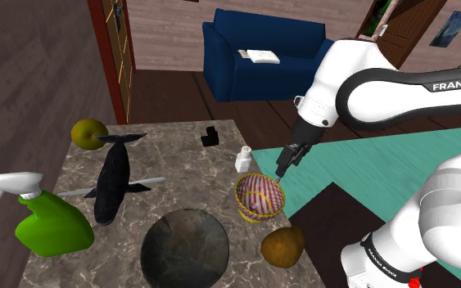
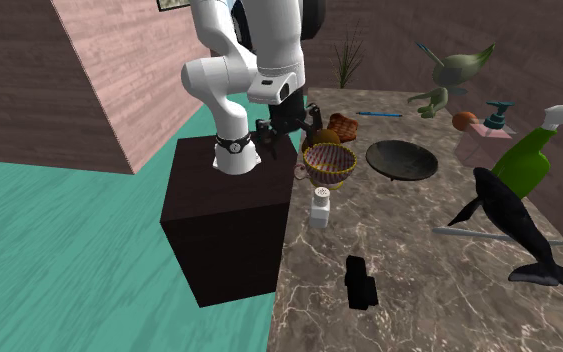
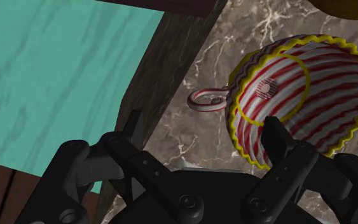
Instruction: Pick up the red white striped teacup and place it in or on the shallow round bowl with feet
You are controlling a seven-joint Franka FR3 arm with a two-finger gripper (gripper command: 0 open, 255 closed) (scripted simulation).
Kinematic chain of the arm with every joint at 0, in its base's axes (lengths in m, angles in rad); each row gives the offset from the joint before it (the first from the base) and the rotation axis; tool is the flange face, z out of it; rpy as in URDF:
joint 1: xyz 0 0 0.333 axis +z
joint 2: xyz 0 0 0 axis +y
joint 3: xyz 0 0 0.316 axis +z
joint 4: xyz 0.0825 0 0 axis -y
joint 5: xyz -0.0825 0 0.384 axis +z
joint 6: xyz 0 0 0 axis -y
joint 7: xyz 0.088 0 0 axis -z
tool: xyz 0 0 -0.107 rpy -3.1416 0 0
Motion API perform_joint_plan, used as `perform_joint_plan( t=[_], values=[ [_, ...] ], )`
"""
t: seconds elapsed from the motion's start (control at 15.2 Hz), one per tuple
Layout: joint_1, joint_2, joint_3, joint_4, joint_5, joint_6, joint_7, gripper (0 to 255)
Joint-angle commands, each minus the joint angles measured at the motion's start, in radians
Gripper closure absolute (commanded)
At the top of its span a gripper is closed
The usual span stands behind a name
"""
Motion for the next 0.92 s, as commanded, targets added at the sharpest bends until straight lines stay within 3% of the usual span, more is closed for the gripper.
perform_joint_plan(
  t=[0.0,0.53,0.86],
  values=[
    [0.017,0.042,0.024,-0.009,0.027,0.081,0.013,0],
    [0.035,0.127,0.045,-0.058,0.061,0.217,0.001,0],
    [0.035,0.127,0.045,-0.058,0.061,0.217,0.001,0]
  ],
)
